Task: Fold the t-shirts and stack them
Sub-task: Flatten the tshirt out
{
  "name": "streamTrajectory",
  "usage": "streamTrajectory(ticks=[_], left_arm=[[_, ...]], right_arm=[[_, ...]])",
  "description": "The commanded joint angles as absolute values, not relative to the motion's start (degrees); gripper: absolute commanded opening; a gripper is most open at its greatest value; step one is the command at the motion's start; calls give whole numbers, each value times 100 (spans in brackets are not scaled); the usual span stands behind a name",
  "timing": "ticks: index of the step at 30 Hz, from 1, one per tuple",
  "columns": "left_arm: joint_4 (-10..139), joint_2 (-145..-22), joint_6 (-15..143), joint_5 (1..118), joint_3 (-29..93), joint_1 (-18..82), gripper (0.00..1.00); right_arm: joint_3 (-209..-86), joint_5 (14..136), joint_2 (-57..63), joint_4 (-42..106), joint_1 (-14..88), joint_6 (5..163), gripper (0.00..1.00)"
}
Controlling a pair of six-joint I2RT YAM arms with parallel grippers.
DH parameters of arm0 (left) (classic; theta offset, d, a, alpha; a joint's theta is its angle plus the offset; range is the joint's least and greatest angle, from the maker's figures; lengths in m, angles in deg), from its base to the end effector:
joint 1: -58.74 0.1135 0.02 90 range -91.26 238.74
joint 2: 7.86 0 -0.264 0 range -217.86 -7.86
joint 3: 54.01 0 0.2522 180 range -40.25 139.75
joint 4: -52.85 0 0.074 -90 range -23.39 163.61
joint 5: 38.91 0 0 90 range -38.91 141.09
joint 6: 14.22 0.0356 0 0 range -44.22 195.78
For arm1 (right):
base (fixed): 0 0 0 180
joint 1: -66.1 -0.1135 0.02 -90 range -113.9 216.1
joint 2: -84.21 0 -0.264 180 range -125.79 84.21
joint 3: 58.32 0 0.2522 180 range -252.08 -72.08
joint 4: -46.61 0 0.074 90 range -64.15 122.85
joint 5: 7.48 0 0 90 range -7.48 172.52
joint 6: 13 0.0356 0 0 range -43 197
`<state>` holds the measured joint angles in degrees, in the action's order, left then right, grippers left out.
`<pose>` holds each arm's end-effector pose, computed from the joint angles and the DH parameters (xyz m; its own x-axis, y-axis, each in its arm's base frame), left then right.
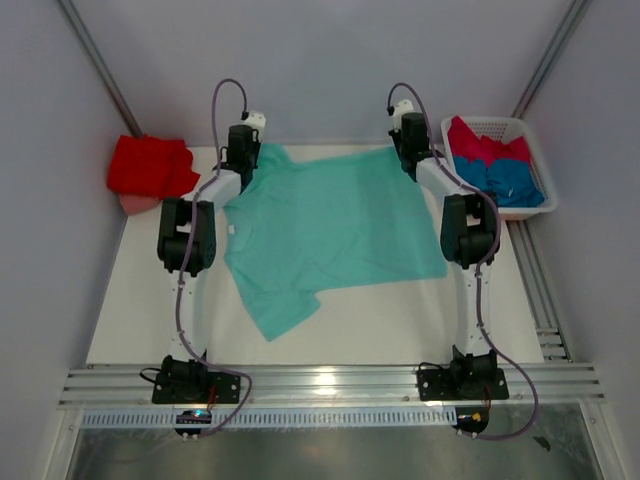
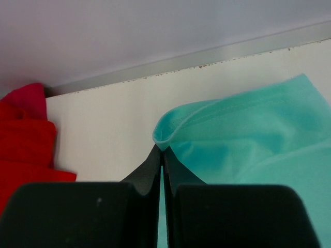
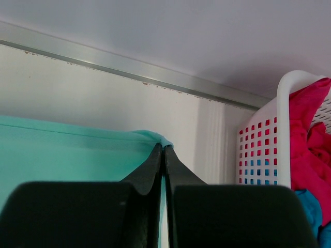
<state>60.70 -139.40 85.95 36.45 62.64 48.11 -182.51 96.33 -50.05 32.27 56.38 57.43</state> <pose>0.5312 -0.0905 0.2044 -0.3829 0.2457 -0.8905 0.0173 0.9657 0.2590 0.5449 0.0847 0.2136 -0.4006 -0.3986 -0.8250 -0.0891 0.9131 -0.3980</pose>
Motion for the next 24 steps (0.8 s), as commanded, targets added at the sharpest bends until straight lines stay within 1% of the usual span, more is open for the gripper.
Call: streamTrajectory(ticks=[1,5,12,17,24], left_arm=[[6002,-14171,8685,3456,6767,4811,0],[5932,-14391,8694,3465,6969,4759,0],[5607,-14769,8966,3307,7198,4653,0],[5178,-14980,9186,2912,7304,4556,0],[4456,-15313,9783,2455,7321,4416,0]], right_arm=[[-18782,9729,-5053,3329,5696,5662,3],[-18774,9799,-5149,3548,5713,5644,3],[-19230,9984,-5457,3382,5740,5644,3],[-19327,10098,-5580,3391,5749,5609,3],[-19829,10133,-5897,2987,5749,5609,3]])
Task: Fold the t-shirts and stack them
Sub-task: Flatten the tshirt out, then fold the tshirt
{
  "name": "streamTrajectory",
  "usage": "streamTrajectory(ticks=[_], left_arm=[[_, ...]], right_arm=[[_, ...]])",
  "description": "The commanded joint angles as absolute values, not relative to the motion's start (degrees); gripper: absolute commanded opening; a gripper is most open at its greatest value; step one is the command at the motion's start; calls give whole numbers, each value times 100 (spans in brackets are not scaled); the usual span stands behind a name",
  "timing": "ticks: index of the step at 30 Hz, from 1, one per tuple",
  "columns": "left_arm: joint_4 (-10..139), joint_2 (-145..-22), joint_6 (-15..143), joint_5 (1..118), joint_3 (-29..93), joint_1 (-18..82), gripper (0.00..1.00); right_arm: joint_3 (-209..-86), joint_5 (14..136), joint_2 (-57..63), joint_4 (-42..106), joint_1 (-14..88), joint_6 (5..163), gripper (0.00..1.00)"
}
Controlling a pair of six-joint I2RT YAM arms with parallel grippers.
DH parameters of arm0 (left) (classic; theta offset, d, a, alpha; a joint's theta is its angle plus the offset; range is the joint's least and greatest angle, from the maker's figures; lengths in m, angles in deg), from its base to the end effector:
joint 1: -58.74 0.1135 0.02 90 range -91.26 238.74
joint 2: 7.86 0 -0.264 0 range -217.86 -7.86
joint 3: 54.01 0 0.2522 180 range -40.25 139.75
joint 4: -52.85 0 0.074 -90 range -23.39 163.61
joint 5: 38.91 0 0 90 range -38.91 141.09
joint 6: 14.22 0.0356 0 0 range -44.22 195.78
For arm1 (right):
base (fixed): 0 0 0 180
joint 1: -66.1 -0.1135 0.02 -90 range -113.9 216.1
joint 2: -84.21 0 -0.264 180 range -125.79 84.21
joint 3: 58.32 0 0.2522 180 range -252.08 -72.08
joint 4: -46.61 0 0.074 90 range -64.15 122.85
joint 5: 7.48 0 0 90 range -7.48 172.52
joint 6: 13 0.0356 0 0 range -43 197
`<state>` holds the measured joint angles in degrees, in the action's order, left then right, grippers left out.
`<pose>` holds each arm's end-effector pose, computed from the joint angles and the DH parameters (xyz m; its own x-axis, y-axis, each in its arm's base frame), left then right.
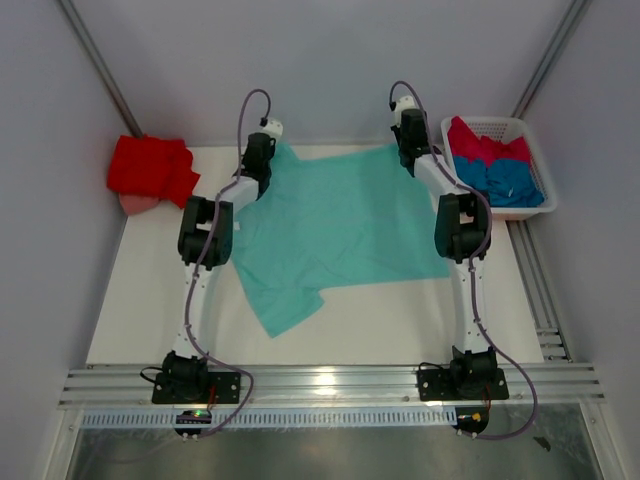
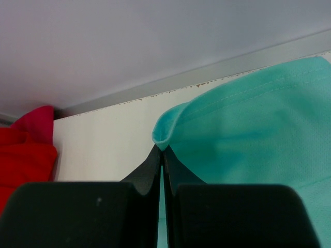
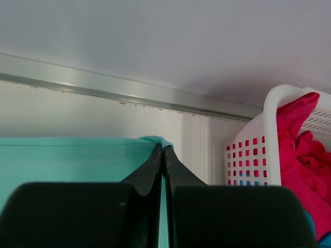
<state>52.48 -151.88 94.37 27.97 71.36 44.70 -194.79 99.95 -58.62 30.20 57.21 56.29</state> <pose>0.5602 -0.1257 0.1545 -0.3326 0.3854 -0.8607 -0.0344 0.9071 0.4194 0.5752 0.0792 0.2033 -0.4020 -0.4044 -0.8215 -0.0179 0.9005 -0.4345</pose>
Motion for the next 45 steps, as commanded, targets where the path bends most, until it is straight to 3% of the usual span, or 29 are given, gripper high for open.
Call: streamTrajectory(ticks=[1,23,38,45], left_arm=[[4455,-15340,9784,2437,7347,4415,0],[4015,-15657,10154,2217,7594,4380,1],[7002,-13961,8932,3517,6742,4380,0],[7285,-13504,8782,3764,6311,4380,0]], right_arm=[[-19820,10124,-5905,2926,5749,5583,3],[-19750,10265,-5950,3145,5749,5644,3],[-18758,10090,-5115,3030,5749,5705,3],[-18090,9905,-4605,3249,5749,5802,3]])
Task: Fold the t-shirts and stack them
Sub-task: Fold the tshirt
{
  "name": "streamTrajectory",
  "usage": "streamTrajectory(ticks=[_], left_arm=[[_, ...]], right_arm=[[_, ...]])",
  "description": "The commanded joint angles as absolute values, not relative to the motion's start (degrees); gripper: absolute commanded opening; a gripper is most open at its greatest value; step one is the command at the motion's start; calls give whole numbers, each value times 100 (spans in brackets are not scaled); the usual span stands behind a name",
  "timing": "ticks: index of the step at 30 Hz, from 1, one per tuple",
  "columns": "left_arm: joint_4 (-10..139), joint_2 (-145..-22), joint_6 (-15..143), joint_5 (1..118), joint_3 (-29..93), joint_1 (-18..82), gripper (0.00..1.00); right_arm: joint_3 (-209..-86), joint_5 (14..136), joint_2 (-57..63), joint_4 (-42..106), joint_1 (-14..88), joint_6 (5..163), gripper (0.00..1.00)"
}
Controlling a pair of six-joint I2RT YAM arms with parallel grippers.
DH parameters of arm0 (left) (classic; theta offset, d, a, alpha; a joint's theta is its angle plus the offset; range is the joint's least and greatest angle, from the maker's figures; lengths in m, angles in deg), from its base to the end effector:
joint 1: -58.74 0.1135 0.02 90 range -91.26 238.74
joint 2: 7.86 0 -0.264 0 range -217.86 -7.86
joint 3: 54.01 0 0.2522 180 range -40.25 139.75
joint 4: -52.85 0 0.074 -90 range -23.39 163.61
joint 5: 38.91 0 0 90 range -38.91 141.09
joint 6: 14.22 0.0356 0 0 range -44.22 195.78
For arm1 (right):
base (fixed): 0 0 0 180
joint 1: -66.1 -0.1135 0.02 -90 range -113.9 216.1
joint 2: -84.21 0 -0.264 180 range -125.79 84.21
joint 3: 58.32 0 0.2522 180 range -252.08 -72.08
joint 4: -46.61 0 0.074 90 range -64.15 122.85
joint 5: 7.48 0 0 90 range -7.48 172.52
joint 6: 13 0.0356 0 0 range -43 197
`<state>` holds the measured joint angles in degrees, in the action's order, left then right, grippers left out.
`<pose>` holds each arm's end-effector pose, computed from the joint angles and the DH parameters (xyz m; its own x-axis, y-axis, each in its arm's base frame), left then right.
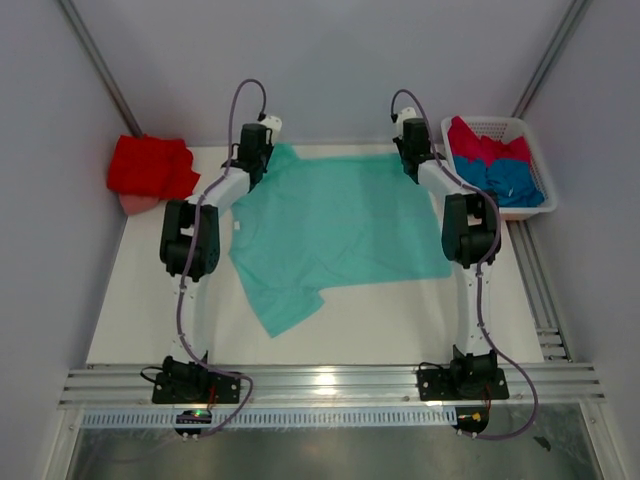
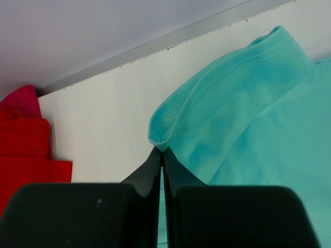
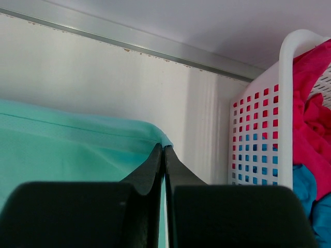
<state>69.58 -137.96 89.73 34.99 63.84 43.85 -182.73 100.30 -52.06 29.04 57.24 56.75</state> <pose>0.5159 -0.1269 0.2095 -0.4514 0.3597 -0.8166 0.1250 0.9316 0.3413 0.5467 0.0742 0.1911 -0.4957 -0.4108 -0.7652 -0.0591 0.8950 -0.4422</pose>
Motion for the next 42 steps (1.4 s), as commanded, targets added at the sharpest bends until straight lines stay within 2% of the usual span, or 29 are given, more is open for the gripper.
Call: streamTrajectory(ticks=[1,12,18,22,32,37,42], left_arm=[[7312,-13486,8782,3781,6311,4380,0],[7952,-13187,8668,4447,6512,4380,0],[9121,-13003,8457,5765,6978,4407,0],[9763,-12801,8430,6337,7102,4415,0],[11749,-12545,9115,7629,7566,4486,0],[13294,-12870,9494,7833,8559,4530,0],[13780,-12915,9748,7991,8657,4600,0]], right_arm=[[-18019,9870,-4483,3241,5749,5785,3],[-17070,9299,-3524,2714,5749,5714,3],[-16894,8929,-3243,2169,5749,5705,3],[-16648,8789,-3076,2160,5749,5583,3],[-16726,8077,-2689,975,5749,5223,3],[-16761,8050,-2531,465,5749,5064,3],[-16726,7910,-2416,104,5749,4941,3]])
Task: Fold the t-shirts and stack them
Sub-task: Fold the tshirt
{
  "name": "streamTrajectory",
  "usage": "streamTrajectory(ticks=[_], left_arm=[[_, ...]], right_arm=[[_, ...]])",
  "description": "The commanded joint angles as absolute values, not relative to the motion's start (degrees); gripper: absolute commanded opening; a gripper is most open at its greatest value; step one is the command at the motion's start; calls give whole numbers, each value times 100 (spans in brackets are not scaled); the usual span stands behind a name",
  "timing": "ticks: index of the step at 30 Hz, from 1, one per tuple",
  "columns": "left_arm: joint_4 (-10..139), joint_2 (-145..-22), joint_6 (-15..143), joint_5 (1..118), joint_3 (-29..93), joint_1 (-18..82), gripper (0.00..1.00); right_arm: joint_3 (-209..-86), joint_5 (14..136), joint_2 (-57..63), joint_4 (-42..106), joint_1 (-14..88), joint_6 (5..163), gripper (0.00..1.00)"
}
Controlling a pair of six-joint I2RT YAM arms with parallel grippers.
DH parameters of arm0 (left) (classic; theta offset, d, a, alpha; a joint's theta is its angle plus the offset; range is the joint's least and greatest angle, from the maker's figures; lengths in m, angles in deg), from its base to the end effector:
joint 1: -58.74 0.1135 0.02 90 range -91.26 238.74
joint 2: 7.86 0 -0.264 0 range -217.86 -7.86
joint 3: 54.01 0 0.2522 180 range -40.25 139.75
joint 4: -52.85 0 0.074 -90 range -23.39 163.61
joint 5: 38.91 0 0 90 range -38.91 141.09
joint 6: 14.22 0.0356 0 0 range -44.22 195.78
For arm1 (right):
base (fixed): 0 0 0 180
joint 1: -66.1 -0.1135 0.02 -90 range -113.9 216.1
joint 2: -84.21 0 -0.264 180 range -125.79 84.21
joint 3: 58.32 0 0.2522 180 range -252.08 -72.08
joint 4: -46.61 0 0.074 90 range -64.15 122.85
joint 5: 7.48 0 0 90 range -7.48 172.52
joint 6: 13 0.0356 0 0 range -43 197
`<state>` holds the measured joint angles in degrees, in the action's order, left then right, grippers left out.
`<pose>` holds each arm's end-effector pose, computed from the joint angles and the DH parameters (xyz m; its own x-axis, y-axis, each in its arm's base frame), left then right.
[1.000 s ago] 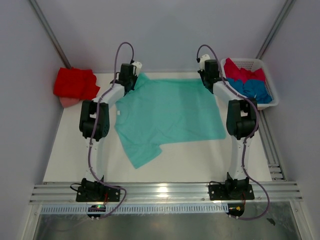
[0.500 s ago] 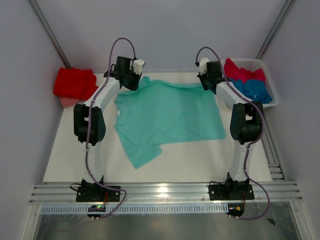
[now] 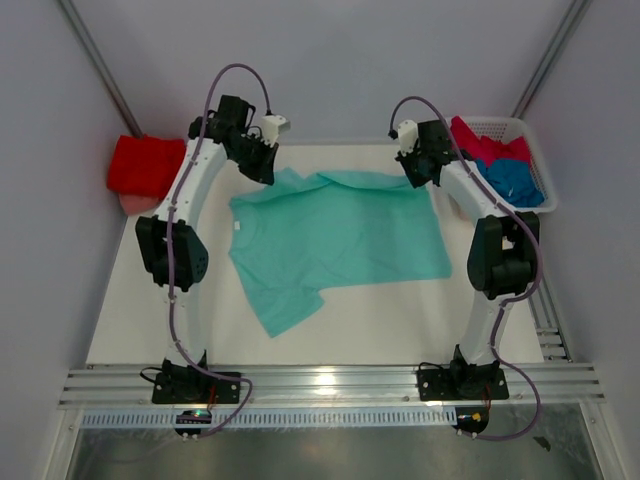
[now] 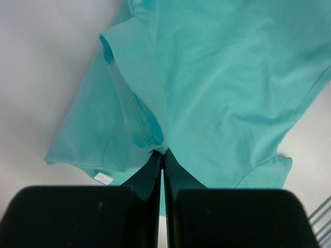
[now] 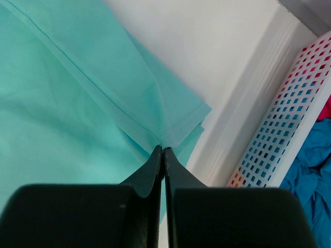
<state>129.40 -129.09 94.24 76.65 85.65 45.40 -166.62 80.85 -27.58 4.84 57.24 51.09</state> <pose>0.4364 -0.1193 0.3289 -0.6476 0.4471 -0.6170 0.6694 0.7207 -0.1803 0.4414 0.0699 0.2654 -0.5552 -0.5286 -0.6422 -0.4634 0.8377 -0.2890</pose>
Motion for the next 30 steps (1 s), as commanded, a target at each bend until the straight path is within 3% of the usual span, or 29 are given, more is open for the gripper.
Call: streamTrajectory(ticks=[1,15,30], left_arm=[[13946,-12915,9810,8026,8657,4626,0],[14220,-13160,10039,9213,7761,4776,0],[14966,-13346,10899,9011,7849,4793,0]], right_arm=[[-16735,7910,-2434,-53,5749,4941,3],[-15751,7743,-2381,429,5836,5784,3],[-15189,7742,-2250,367,5845,5618,3]])
